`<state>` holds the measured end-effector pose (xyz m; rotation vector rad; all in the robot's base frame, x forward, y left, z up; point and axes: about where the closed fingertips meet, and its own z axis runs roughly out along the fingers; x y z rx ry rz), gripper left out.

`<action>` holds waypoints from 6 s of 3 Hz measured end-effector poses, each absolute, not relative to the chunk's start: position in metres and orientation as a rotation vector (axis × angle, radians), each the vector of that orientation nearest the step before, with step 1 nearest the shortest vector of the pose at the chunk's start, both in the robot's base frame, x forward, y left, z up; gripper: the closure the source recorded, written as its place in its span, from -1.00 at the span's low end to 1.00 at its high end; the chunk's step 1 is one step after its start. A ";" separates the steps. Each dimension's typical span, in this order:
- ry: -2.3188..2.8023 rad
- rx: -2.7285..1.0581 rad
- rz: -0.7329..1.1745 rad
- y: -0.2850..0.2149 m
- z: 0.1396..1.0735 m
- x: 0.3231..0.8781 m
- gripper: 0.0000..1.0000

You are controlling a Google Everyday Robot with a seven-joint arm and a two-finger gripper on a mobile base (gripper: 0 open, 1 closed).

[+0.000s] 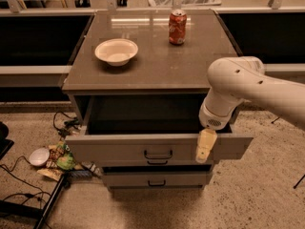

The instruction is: Open top drawer

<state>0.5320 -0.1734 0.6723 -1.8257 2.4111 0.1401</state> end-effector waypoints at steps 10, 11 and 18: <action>2.471 -1.864 0.344 -0.168 0.665 0.424 1.00; 2.474 -1.905 0.356 -0.167 0.674 0.404 1.00; 2.442 -2.090 0.512 -0.163 0.689 0.346 0.20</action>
Offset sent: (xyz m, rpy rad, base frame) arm -0.0492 -0.0029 -0.0664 0.1957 0.1630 -0.0199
